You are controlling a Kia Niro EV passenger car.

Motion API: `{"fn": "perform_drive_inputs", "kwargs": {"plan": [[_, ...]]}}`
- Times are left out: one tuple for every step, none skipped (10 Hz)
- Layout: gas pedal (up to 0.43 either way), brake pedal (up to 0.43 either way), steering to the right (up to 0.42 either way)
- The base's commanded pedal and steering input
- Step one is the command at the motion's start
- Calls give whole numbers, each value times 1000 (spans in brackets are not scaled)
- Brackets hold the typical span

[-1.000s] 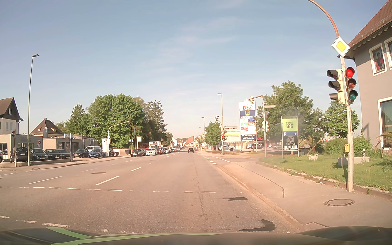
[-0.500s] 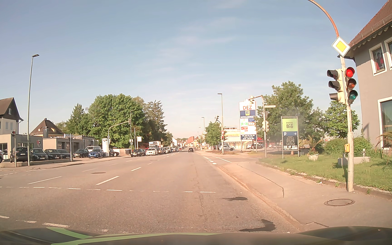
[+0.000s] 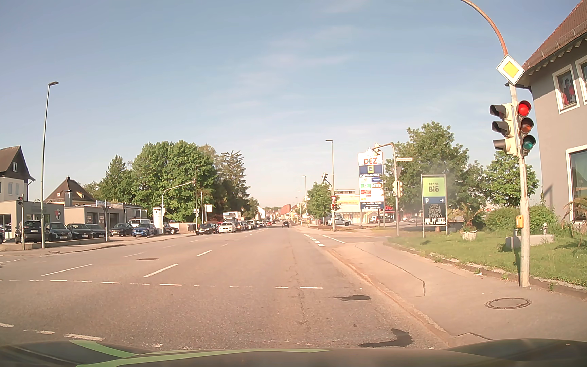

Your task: Follow the waypoints while adhering to traffic rules and regulations

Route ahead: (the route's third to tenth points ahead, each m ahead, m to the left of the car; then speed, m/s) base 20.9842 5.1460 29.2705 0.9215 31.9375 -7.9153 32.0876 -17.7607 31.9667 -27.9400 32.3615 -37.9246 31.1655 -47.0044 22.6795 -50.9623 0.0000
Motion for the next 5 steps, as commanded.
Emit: {"fn": "perform_drive_inputs", "kwargs": {"plan": [[0, 354, 2], [0, 354, 2], [0, 354, 2], [0, 354, 2], [0, 354, 2]]}}
